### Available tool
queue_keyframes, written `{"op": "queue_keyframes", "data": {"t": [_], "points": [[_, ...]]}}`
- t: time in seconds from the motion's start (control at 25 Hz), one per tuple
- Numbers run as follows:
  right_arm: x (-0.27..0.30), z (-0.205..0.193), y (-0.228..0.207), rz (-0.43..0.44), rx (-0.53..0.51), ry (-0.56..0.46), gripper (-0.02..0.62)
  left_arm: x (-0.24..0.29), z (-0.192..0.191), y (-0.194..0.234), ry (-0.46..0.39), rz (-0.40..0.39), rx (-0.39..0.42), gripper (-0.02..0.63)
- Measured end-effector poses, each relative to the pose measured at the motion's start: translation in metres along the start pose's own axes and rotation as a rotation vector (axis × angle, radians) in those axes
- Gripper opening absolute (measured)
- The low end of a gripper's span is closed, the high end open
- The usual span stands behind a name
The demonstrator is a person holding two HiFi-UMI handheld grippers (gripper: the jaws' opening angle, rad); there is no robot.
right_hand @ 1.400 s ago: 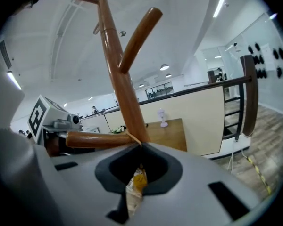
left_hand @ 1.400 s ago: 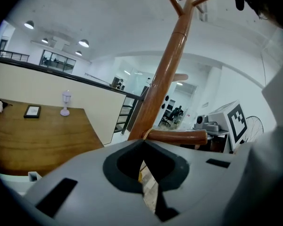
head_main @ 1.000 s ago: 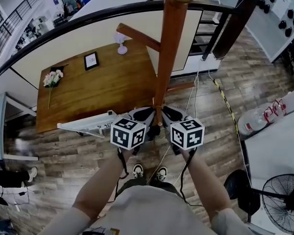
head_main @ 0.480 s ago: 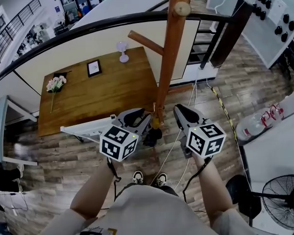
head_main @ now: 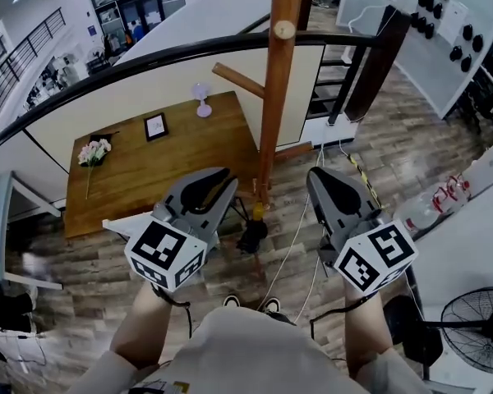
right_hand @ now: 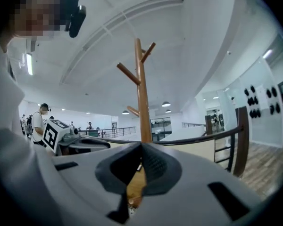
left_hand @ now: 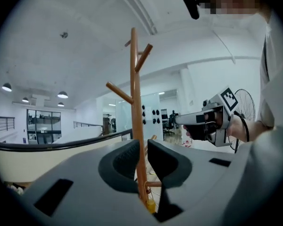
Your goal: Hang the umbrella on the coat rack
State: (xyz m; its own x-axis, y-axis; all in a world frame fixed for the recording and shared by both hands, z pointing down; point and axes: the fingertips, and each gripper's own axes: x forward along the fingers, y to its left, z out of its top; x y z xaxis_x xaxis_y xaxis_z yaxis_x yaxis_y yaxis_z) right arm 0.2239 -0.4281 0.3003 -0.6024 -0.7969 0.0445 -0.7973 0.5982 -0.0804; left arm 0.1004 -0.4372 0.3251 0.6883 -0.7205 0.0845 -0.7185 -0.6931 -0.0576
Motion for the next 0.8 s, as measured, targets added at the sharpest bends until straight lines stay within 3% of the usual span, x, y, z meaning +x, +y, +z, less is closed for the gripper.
{"op": "queue_keyframes", "data": {"t": [0.2,0.44,0.6,0.8], "points": [[-0.029,0.025,0.013,-0.014,-0.024,-0.048,0.005,-0.026,0.031,-0.009,-0.032,-0.001,0.080,0.026],[-0.057,0.020,0.023,-0.021,-0.054,-0.024,0.003,-0.049,0.036,-0.019,-0.051,0.048,0.129,0.012],[-0.066,0.006,0.030,-0.048,-0.089,0.015,0.003,-0.061,0.020,-0.023,-0.022,0.077,0.104,0.008],[-0.070,-0.029,0.044,-0.018,-0.063,0.099,0.003,-0.066,-0.013,-0.033,0.029,0.067,0.053,0.005]]}}
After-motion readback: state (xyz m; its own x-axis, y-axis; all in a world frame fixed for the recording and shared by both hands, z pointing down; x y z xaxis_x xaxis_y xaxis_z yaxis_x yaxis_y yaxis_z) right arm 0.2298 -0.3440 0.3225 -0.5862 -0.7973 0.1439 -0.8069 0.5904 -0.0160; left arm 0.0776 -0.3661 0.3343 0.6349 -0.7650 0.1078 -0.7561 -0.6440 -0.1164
